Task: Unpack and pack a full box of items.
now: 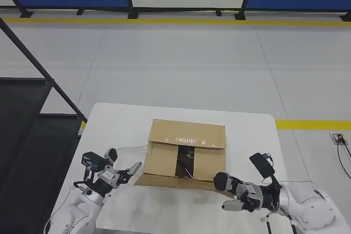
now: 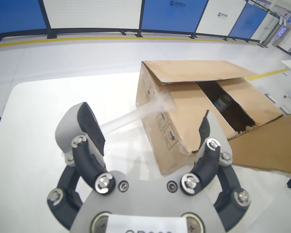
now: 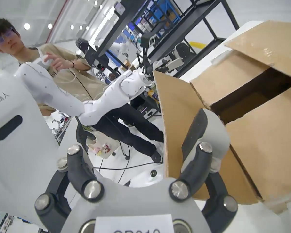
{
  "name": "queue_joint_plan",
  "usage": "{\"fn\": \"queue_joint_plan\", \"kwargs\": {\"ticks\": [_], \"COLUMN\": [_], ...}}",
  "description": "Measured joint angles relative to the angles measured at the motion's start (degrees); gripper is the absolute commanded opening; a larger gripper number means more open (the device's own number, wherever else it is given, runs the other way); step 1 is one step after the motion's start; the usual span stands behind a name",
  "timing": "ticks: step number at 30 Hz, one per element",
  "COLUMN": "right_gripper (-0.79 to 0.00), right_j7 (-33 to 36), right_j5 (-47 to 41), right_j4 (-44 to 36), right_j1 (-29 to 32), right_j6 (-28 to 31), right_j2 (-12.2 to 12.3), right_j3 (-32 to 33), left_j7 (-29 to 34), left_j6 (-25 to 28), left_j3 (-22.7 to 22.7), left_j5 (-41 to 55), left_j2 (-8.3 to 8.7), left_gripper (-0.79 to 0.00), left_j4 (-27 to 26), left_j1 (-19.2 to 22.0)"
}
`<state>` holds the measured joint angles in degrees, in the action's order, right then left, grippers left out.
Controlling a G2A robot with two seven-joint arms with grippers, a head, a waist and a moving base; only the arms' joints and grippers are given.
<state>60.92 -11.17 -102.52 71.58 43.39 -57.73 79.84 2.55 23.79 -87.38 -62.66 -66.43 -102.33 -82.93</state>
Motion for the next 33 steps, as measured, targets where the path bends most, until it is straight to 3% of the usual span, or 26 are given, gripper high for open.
{"fn": "queue_joint_plan", "kwargs": {"ticks": [8,13,18,22,25,33], "right_gripper": [0.000,0.000,0.000,0.000,0.000,0.000], "right_j7": [-1.2,-1.9,-1.0,-3.6,-6.4,-6.3], "right_j5": [6.0,4.1,-6.9,-14.4,-13.8,-13.7], "right_j4": [0.4,3.1,8.0,12.1,13.4,13.4], "right_j1": [-0.5,-3.3,-6.6,-9.6,-10.9,-10.9], "right_j6": [1.2,1.9,0.2,-5.0,-8.7,-8.6], "right_j2": [4.8,6.7,6.9,6.4,6.1,6.1], "right_j3": [-6.8,-11.4,-12.7,-13.1,-13.2,-13.2], "left_j7": [2.3,6.1,8.6,9.1,9.0,9.0], "left_j6": [11.9,18.2,19.3,19.3,19.3,19.3], "left_j3": [-1.6,-2.5,-2.0,-1.6,-1.6,-1.7], "left_j5": [-2.0,-3.1,-4.3,-4.6,-4.6,-4.6], "left_j2": [1.07,1.81,2.15,2.26,2.26,2.25], "left_gripper": [0.000,0.000,0.000,0.000,0.000,0.000], "left_j4": [-0.2,0.9,2.0,2.4,2.4,2.4], "left_j1": [-1.9,-1.9,-1.1,-0.7,-0.7,-0.7]}}
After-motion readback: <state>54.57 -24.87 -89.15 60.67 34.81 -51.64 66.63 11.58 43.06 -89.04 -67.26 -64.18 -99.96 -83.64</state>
